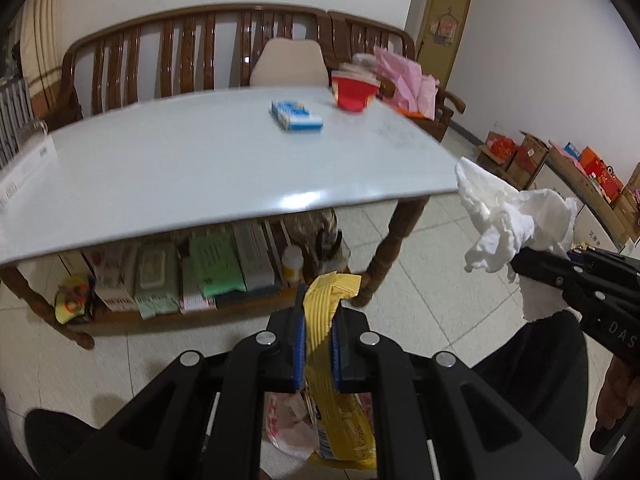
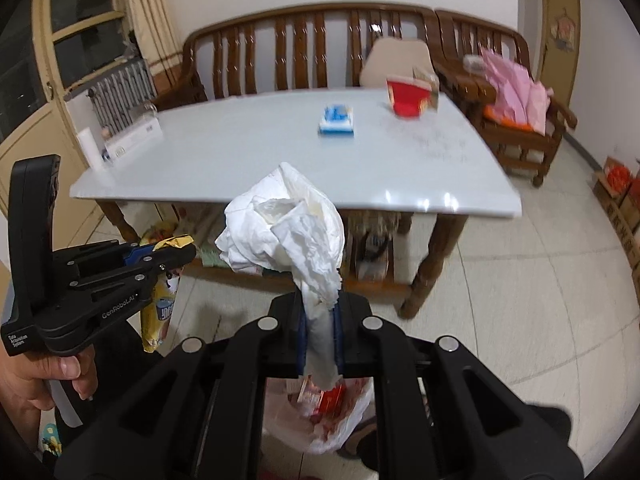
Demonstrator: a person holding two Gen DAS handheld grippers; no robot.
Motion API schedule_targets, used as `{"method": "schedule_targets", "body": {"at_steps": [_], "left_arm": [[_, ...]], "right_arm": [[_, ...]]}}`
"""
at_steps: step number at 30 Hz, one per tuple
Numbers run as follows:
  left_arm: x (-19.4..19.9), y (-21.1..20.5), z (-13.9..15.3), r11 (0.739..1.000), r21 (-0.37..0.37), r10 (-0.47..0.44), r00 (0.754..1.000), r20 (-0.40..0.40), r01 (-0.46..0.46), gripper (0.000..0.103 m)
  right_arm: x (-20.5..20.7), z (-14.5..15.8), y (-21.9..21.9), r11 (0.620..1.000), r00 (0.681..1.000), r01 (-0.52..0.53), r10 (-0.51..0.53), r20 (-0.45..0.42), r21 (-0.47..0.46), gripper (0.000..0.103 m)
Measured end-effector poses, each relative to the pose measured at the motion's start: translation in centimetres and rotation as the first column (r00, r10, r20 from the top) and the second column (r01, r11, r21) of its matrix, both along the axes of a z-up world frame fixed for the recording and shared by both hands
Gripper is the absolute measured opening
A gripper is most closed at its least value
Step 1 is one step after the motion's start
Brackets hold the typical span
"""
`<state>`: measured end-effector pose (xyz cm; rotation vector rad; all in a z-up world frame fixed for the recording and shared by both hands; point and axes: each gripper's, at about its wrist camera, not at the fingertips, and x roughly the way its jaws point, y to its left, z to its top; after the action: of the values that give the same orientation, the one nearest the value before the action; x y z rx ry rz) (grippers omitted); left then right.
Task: Collect trash
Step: 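Lift the wrapper and tissue and carry both down into the white bag, then open both tools to drop the wrapper and tissue into the bag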
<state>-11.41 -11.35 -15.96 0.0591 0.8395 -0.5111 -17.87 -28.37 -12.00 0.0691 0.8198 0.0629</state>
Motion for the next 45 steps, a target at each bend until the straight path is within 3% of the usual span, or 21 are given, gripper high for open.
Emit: {"method": "schedule_targets", "body": {"at_steps": [10, 25, 35, 45], "left_arm": [[-0.2, -0.7, -8.2, 0.999, 0.052, 0.008, 0.991, -0.134, -0.001, 0.01], [0.1, -2.9, -19.0, 0.993, 0.112, 0.006, 0.95, -0.314, 0.031, 0.01], [0.8, -3.5, -22.9, 0.991, 0.134, 0.027, 0.936, -0.35, 0.022, 0.01], [1.0, -3.2, -26.8, 0.972, 0.235, 0.096, 0.92, -0.38, -0.005, 0.01]], "right_arm": [[-0.8, -9.0, 0.2, 0.997, 0.986, 0.073, -0.069, -0.153, 0.022, 0.01], [1.4, -17.6, 0.3, 0.993, 0.945, 0.119, -0.113, -0.308, 0.002, 0.01], [3.3, -21.6, 0.5, 0.993, 0.919, 0.121, -0.11, -0.378, 0.004, 0.01], [4.1, -25.6, 0.0, 0.99, 0.876, 0.14, -0.119, -0.468, 0.01, 0.01]]}}
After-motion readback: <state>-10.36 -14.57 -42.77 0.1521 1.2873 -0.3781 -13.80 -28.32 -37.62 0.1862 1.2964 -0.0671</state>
